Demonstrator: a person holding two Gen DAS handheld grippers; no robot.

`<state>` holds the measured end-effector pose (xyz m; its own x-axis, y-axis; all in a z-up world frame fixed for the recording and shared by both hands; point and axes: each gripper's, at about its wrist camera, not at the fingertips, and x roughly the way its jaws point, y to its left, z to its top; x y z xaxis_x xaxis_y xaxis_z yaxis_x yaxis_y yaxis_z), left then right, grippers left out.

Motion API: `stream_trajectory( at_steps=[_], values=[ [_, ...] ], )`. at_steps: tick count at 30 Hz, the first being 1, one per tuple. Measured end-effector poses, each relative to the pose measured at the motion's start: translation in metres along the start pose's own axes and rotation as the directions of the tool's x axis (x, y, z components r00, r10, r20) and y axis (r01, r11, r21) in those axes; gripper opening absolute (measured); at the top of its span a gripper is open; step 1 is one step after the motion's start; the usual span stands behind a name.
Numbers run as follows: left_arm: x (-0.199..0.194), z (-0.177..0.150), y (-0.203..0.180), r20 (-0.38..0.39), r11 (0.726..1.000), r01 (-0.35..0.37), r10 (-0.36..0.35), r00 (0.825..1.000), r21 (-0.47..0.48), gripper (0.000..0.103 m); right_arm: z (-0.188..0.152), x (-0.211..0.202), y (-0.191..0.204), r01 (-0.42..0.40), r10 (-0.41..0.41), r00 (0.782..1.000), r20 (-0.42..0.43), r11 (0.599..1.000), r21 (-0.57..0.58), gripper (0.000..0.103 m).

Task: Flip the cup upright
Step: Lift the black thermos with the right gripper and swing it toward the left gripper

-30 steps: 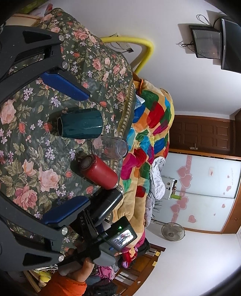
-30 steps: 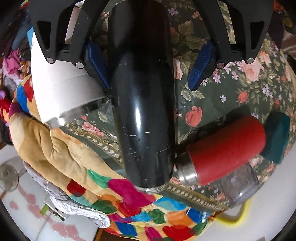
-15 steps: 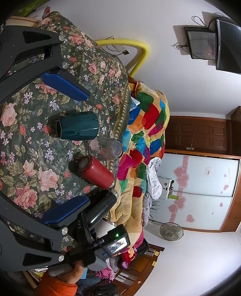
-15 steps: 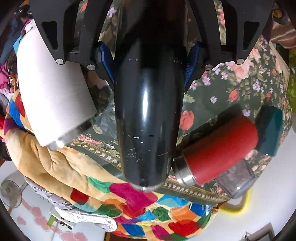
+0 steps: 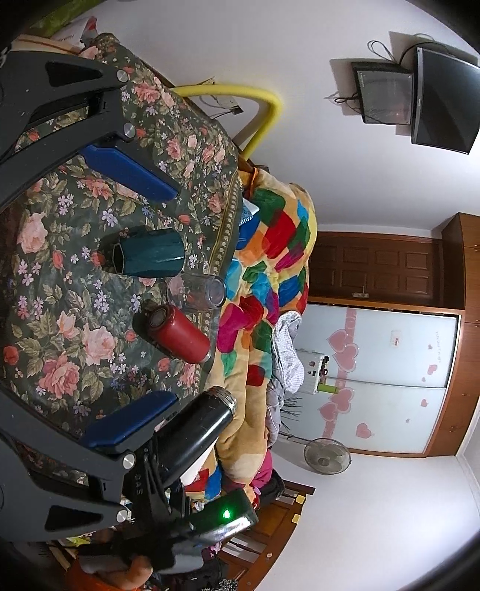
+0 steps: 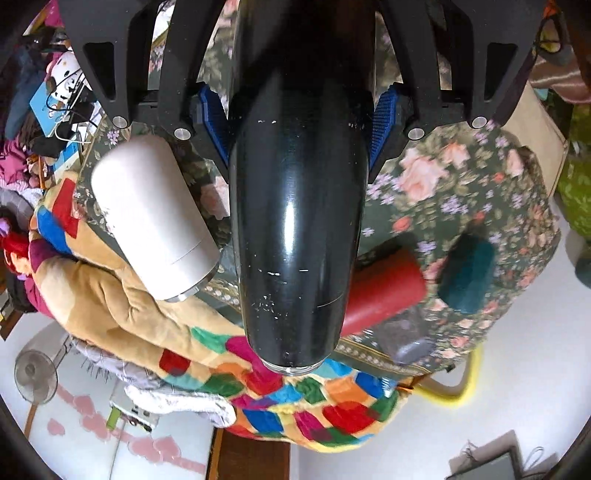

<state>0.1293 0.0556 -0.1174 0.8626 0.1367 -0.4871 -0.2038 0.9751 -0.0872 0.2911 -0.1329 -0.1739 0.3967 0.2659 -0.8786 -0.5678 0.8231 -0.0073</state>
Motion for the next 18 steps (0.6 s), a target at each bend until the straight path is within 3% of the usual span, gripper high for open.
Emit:
stream_trajectory(
  at_steps=[8, 18],
  values=[
    [-0.021, -0.003, 0.003, 0.004, 1.000, -0.007, 0.007, 1.000, -0.004, 0.103, -0.026, -0.013, 0.033, -0.057, 0.058, 0.998, 0.006, 0.996, -0.065, 0.062],
    [-0.029, -0.014, 0.011, -0.019, 0.999, -0.033, 0.034, 0.999, 0.009, 0.103, -0.043, 0.046, 0.078, -0.107, 0.092, 0.990, -0.109, 0.984, -0.144, 0.062]
  ],
)
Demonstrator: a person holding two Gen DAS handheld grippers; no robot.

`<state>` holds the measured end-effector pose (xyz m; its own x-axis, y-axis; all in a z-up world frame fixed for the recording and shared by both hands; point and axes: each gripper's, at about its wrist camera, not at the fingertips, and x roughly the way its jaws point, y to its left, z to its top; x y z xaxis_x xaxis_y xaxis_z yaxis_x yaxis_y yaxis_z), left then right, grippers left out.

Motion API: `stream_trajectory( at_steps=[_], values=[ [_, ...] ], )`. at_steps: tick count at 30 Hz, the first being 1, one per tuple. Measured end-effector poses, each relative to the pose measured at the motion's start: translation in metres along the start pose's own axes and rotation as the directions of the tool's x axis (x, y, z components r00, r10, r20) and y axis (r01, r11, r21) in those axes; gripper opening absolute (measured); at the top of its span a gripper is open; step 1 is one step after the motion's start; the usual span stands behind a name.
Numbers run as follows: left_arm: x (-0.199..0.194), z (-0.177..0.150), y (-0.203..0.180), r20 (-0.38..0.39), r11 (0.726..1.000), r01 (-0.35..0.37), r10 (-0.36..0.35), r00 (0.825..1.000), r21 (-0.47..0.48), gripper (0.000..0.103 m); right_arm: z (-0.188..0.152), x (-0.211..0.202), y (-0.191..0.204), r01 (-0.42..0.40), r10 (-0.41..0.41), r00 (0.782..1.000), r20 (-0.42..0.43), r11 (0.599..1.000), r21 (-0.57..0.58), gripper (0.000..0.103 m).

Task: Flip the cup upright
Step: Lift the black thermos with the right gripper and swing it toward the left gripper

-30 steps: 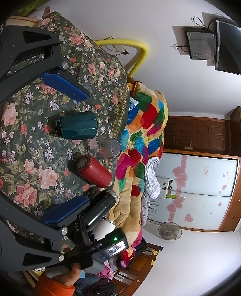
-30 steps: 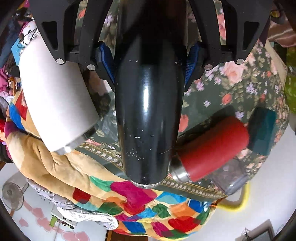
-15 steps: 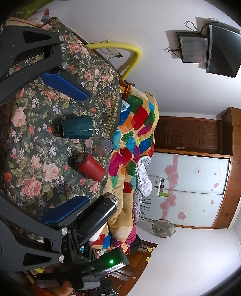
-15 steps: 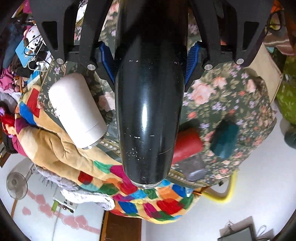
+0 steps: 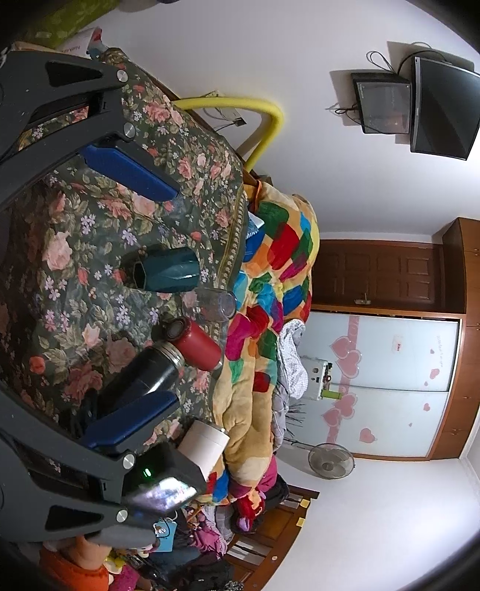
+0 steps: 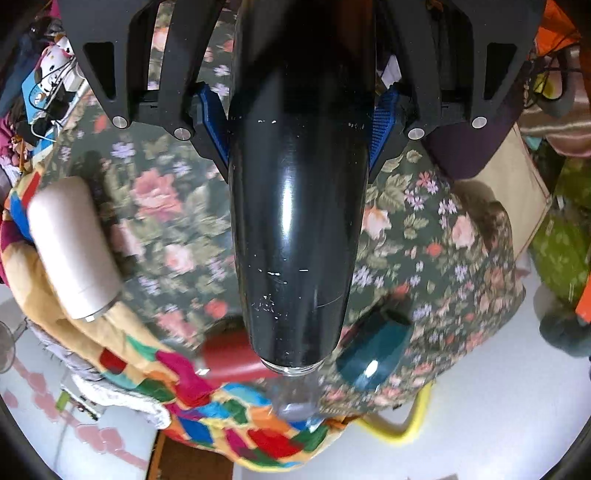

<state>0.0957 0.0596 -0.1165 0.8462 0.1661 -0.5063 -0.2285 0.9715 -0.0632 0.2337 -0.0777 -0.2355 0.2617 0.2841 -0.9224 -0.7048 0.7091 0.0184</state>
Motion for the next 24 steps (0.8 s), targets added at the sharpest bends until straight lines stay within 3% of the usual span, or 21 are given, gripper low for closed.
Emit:
stream_trajectory(
  at_steps=[11, 17, 24],
  values=[
    [0.033, -0.020, 0.008, -0.116, 1.000, 0.003, -0.006, 0.993, -0.029, 0.103, 0.005, 0.032, 0.016, 0.027, -0.030, 0.998, -0.047, 0.997, -0.069, 0.062],
    [0.058, -0.028, 0.009, -0.204, 0.996, 0.044, -0.059, 0.977, -0.080, 0.103, 0.003, 0.040, 0.014, 0.024, -0.031, 0.997, -0.077, 0.996, -0.082, 0.062],
    [0.077, -0.032, 0.000, -0.273, 0.995, 0.046, -0.070, 0.959, -0.093, 0.103, -0.003, 0.036, 0.013, 0.017, -0.025, 0.995, -0.095, 0.996, -0.086, 0.062]
  ],
)
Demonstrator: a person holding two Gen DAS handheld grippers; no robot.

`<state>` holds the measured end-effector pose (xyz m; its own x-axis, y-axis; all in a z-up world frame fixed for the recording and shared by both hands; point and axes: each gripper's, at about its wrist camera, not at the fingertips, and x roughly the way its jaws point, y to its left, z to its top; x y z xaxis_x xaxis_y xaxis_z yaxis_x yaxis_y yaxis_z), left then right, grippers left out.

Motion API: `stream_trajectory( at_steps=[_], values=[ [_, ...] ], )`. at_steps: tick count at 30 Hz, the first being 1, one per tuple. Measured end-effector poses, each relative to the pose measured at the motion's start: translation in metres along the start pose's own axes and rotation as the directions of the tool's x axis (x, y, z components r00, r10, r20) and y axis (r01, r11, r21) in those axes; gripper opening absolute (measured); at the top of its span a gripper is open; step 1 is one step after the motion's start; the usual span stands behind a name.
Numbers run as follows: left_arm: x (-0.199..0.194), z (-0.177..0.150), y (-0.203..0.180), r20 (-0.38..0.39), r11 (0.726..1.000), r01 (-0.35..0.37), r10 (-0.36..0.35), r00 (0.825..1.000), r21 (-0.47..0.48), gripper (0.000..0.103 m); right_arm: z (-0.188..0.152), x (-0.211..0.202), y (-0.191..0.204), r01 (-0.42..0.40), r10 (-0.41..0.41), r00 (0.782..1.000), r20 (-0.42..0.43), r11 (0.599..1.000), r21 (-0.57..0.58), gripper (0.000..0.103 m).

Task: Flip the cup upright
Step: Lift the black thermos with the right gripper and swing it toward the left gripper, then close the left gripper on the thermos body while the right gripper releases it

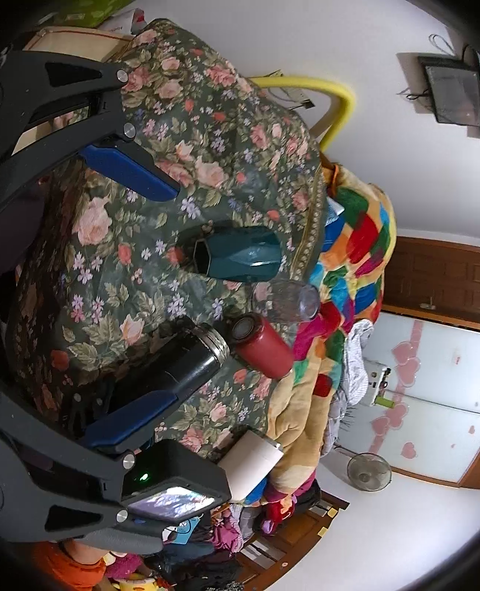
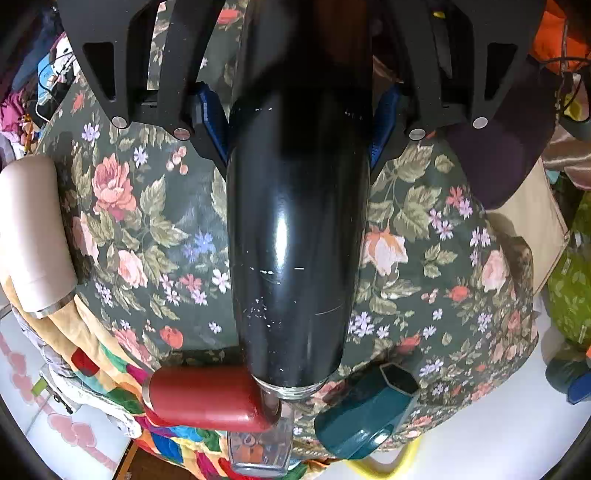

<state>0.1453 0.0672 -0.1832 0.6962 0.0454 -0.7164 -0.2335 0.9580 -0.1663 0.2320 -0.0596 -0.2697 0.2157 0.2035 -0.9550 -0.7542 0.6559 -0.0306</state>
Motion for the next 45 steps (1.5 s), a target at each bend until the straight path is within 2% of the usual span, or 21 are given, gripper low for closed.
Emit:
stream_trajectory(
  at_steps=[5, 9, 11, 14, 17, 20, 24, 31, 36, 38, 42, 45],
  values=[
    [0.018, 0.001, -0.008, -0.062, 1.000, 0.026, -0.027, 0.998, -0.009, 0.103, -0.015, -0.025, -0.003, -0.031, 0.031, 0.998, 0.052, 1.000, 0.002, 0.062],
    [0.037, -0.002, -0.022, -0.145, 0.995, 0.091, -0.094, 0.985, -0.031, 0.103, -0.030, -0.060, -0.010, -0.020, 0.018, 0.992, 0.128, 1.000, 0.008, 0.064],
    [0.048, -0.005, -0.029, -0.189, 0.990, 0.127, -0.135, 0.973, -0.056, 0.103, -0.039, -0.077, -0.017, -0.001, -0.003, 0.986, 0.165, 1.000, 0.026, 0.064],
    [0.070, -0.009, -0.041, -0.271, 0.980, 0.167, -0.191, 0.943, -0.111, 0.095, -0.052, -0.094, -0.025, 0.023, -0.035, 0.978, 0.207, 0.998, 0.060, 0.064],
    [0.089, -0.011, -0.051, -0.336, 0.974, 0.173, -0.214, 0.917, -0.148, 0.089, -0.072, -0.120, -0.047, 0.094, -0.134, 0.954, 0.268, 0.983, 0.156, 0.065],
    [0.102, -0.011, -0.057, -0.377, 0.976, 0.144, -0.197, 0.905, -0.165, 0.084, -0.089, -0.134, -0.065, 0.137, -0.212, 0.930, 0.299, 0.958, 0.252, 0.065],
    [0.115, -0.011, -0.064, -0.409, 0.986, 0.086, -0.140, 0.902, -0.146, 0.083, -0.102, -0.142, -0.077, 0.155, -0.261, 0.911, 0.319, 0.935, 0.320, 0.066],
    [0.142, -0.013, -0.067, -0.464, 0.993, 0.024, -0.074, 0.883, -0.113, 0.078, -0.125, -0.141, -0.072, 0.064, -0.214, 0.906, 0.365, 0.922, 0.382, 0.067],
    [0.143, -0.007, -0.077, -0.436, 0.999, 0.003, -0.019, 0.900, -0.038, 0.076, -0.137, -0.140, -0.067, 0.014, -0.189, 0.906, 0.379, 0.908, 0.419, 0.067],
    [0.136, -0.004, -0.081, -0.409, 1.000, 0.012, -0.017, 0.912, -0.017, 0.074, -0.140, -0.143, -0.068, -0.005, -0.182, 0.905, 0.385, 0.900, 0.437, 0.067],
    [0.102, 0.008, -0.091, -0.298, 0.998, 0.038, -0.025, 0.954, 0.041, 0.071, -0.145, -0.152, -0.073, -0.011, -0.199, 0.896, 0.398, 0.884, 0.467, 0.067],
    [0.062, 0.020, -0.099, -0.186, 0.993, 0.068, -0.050, 0.981, 0.096, 0.067, -0.145, -0.158, -0.075, -0.011, -0.207, 0.888, 0.411, 0.883, 0.469, 0.067]
  ],
)
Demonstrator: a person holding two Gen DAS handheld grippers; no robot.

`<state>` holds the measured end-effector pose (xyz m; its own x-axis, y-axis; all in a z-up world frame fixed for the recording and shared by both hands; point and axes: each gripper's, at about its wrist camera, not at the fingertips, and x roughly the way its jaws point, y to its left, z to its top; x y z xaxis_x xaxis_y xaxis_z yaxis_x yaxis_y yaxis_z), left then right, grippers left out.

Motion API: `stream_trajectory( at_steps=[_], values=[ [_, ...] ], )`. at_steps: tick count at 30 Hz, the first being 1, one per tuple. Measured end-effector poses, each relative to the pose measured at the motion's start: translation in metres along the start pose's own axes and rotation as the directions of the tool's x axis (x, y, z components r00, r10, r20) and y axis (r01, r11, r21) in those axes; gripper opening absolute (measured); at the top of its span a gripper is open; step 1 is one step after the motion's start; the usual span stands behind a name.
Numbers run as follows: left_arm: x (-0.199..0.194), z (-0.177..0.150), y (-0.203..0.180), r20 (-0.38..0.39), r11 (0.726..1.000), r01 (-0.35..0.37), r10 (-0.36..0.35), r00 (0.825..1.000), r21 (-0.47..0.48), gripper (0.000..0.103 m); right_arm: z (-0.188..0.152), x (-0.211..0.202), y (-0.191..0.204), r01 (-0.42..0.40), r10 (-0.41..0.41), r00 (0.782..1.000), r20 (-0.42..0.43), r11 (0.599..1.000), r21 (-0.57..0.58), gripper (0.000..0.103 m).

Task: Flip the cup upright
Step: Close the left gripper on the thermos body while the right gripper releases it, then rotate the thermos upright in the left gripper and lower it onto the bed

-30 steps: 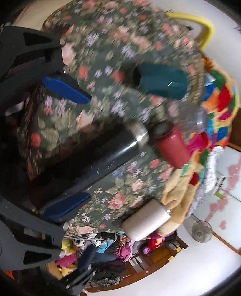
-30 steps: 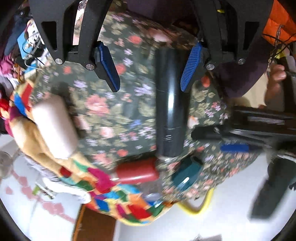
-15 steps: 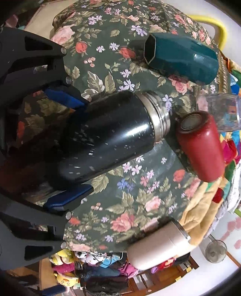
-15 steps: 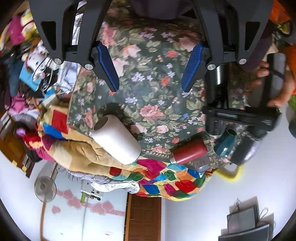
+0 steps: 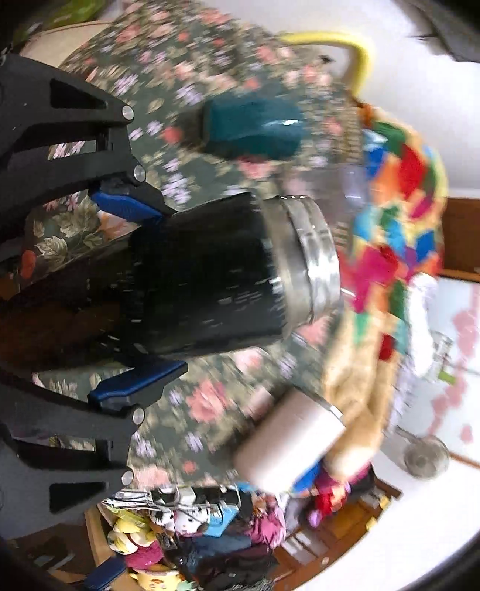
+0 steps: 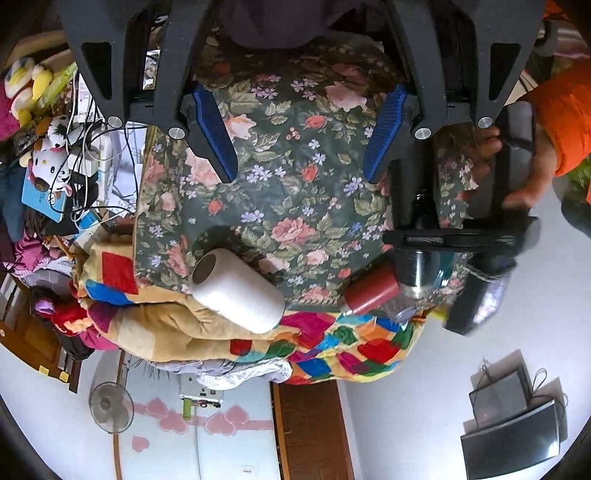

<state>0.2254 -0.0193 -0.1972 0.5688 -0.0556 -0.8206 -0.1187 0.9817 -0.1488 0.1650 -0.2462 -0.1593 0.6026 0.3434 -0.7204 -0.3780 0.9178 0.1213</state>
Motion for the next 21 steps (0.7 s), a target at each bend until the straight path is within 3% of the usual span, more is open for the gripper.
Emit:
stream_trajectory(
  at_steps=[4, 10, 16, 21],
  values=[
    [-0.038, 0.006, -0.014, 0.124, 0.997, -0.012, 0.003, 0.992, 0.070, 0.064, 0.005, -0.005, 0.003, -0.003, 0.003, 1.000, 0.023, 1.000, -0.002, 0.067],
    [-0.056, 0.027, -0.033, 0.241, 0.988, -0.061, 0.025, 0.970, 0.145, 0.063, 0.012, -0.009, 0.005, -0.013, 0.012, 0.999, 0.050, 1.000, 0.020, 0.067],
    [-0.045, 0.039, -0.034, 0.234, 0.984, -0.066, 0.026, 0.972, 0.166, 0.063, 0.017, -0.010, 0.006, -0.019, 0.017, 0.998, 0.060, 0.999, 0.031, 0.067],
    [-0.030, 0.028, -0.032, 0.199, 0.983, -0.070, 0.035, 0.979, 0.172, 0.063, 0.017, -0.008, 0.009, -0.016, 0.014, 0.998, 0.057, 1.000, 0.025, 0.068]
  ],
)
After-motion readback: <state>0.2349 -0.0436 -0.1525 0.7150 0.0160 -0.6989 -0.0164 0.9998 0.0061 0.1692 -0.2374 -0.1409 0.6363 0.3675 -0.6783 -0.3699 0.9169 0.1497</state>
